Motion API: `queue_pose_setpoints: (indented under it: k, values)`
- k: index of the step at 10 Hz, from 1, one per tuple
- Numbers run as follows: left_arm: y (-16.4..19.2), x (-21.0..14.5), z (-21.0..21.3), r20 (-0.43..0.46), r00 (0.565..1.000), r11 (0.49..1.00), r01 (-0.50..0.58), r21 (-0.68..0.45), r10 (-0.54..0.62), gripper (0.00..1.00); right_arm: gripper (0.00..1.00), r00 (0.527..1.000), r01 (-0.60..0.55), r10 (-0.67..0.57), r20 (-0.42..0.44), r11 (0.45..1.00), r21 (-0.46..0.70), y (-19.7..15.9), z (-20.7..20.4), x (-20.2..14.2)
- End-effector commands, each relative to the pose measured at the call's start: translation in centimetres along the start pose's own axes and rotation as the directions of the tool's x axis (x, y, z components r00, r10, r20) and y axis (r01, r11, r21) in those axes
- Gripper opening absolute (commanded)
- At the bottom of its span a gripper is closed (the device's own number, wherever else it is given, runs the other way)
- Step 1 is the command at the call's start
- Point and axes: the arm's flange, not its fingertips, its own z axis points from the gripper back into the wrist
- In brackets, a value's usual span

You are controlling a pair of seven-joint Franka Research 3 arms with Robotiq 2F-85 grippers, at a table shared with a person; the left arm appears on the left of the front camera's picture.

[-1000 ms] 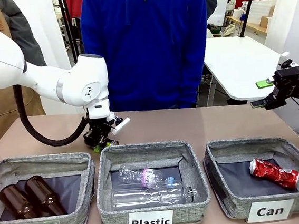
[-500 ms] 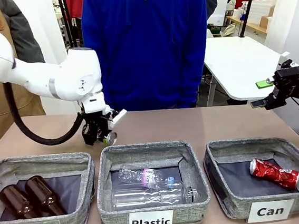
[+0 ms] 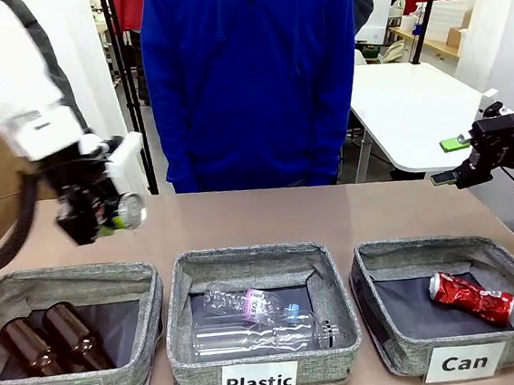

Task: Sort the can waste into the basket.
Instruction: Pick up the can waste from the table and place it in the right Fabric basket.

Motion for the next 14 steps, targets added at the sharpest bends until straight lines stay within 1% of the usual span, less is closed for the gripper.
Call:
queue_pose_setpoints:
  k: [1,2,3,4,10,11,12,13,14]
  values:
    - [-6.5,-0.5,0.2,0.102,0.993,0.998,-0.068,0.018,0.066,0.00,1.00,1.000,-0.003,0.003,-0.009,1.000,-0.004,0.4,0.1,-0.2]
    - [-9.6,-0.6,-0.2,0.117,0.988,0.991,-0.107,0.087,0.096,0.00,1.00,1.000,-0.003,0.003,-0.009,1.000,-0.004,0.4,0.1,-0.2]
    - [-10.7,-0.8,-0.8,0.118,0.986,0.980,-0.138,0.143,0.122,0.00,1.00,1.000,-0.003,0.003,-0.009,1.000,-0.004,0.4,0.1,-0.2]
    - [-7.0,-0.7,0.7,0.096,0.994,0.998,-0.057,0.006,0.057,0.00,1.00,1.000,-0.003,0.003,-0.009,1.000,-0.004,0.4,0.1,-0.2]
    - [-6.9,-0.4,0.2,0.096,0.994,0.998,-0.057,0.018,0.055,0.00,1.00,1.000,-0.003,0.003,-0.009,1.000,-0.004,0.4,0.1,-0.2]
    - [-7.2,5.2,0.0,0.213,0.976,0.999,-0.037,-0.038,0.045,0.00,1.00,1.000,0.000,0.000,0.000,1.000,0.000,0.0,0.0,0.0]
    - [-7.4,10.7,0.0,0.297,0.955,1.000,-0.014,-0.026,0.021,0.00,1.00,0.999,0.027,-0.029,-0.030,0.998,-0.052,0.7,1.0,-1.0]
    - [-7.1,16.5,0.1,0.356,0.931,0.997,-0.066,-0.042,0.077,0.00,1.00,0.997,0.074,-0.077,-0.033,0.994,-0.082,1.1,2.9,-2.2]
    - [-6.2,22.6,0.0,0.333,0.938,0.995,-0.079,-0.055,0.092,0.00,1.00,0.992,0.106,-0.111,-0.059,0.991,-0.080,1.6,5.2,-3.6]
